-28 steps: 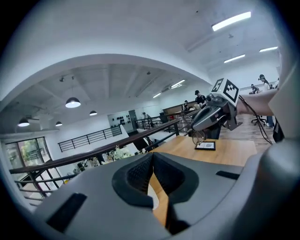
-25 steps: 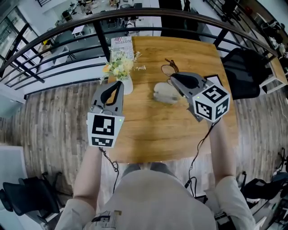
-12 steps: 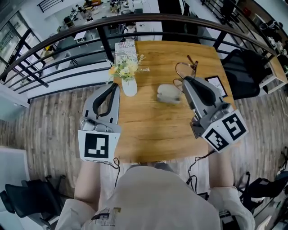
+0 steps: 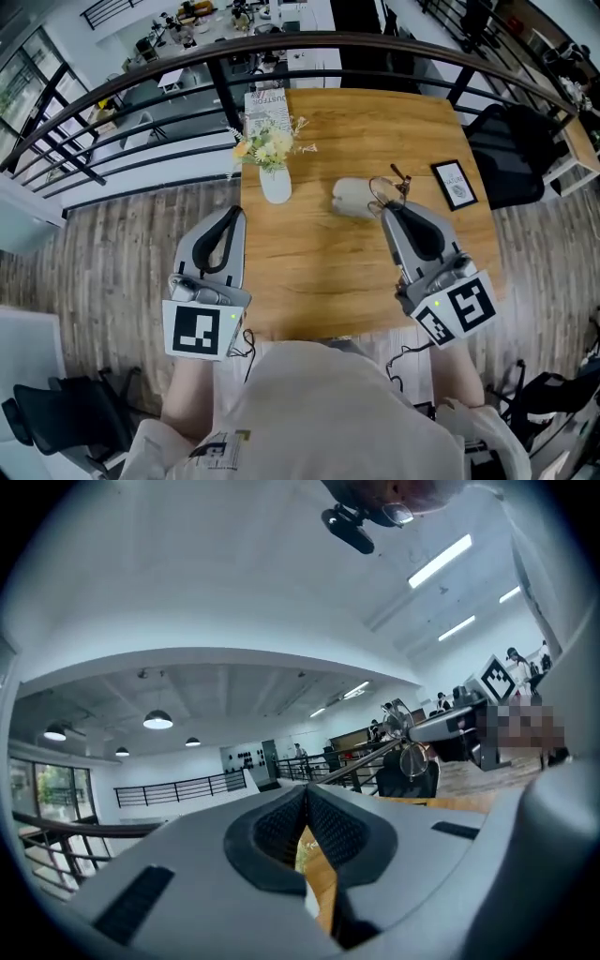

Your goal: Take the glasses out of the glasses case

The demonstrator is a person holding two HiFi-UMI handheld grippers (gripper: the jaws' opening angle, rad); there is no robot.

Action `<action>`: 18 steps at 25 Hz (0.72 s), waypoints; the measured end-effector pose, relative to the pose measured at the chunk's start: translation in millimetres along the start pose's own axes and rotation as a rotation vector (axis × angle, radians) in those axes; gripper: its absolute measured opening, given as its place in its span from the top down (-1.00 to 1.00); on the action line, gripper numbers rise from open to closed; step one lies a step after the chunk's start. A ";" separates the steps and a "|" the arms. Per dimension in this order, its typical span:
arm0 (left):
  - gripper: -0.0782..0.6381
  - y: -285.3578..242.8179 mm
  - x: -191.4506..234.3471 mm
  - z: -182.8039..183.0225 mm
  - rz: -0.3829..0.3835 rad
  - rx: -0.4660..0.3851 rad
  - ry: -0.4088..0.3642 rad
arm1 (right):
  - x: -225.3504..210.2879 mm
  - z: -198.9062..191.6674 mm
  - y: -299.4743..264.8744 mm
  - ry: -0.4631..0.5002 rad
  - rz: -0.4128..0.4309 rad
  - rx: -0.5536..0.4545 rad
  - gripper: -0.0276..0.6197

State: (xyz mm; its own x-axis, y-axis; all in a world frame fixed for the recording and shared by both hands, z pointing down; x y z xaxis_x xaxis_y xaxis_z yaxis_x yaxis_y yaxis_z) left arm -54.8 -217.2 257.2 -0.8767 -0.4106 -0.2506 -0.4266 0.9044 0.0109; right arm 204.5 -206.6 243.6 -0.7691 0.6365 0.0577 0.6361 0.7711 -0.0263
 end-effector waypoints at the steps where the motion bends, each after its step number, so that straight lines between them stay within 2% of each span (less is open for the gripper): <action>1: 0.73 2.4 2.3 -4.6 -0.001 -0.010 0.004 | 0.5 -4.3 1.1 0.000 -0.007 0.006 0.76; 5: 0.73 8.3 4.2 -21.4 0.004 -0.003 -0.014 | 2.4 -23.1 3.6 0.008 -0.025 0.049 0.76; 11: 0.73 9.2 -6.8 -41.0 -0.007 0.105 0.002 | 4.0 -45.5 5.7 -0.043 -0.032 0.096 0.76; 18: 0.73 9.4 0.7 -52.0 -0.009 0.087 -0.035 | -0.2 -49.3 3.9 -0.055 -0.035 0.109 0.76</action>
State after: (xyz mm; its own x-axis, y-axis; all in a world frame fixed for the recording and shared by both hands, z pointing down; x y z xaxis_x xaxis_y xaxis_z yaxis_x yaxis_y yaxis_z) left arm -71.0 -215.1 307.5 -0.8640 -0.4157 -0.2842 -0.4121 0.9080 -0.0753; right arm 210.2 -204.5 292.6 -0.7949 0.6067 0.0059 0.6007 0.7882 -0.1336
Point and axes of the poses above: the fingertips, and each gripper's own axes: y backward along the fingers, x to its left, z out of its top, the point moved 6 cm from there along y, backward along the fingers, and after that the axes turned 5 degrees about z, right-handed, at the moved point
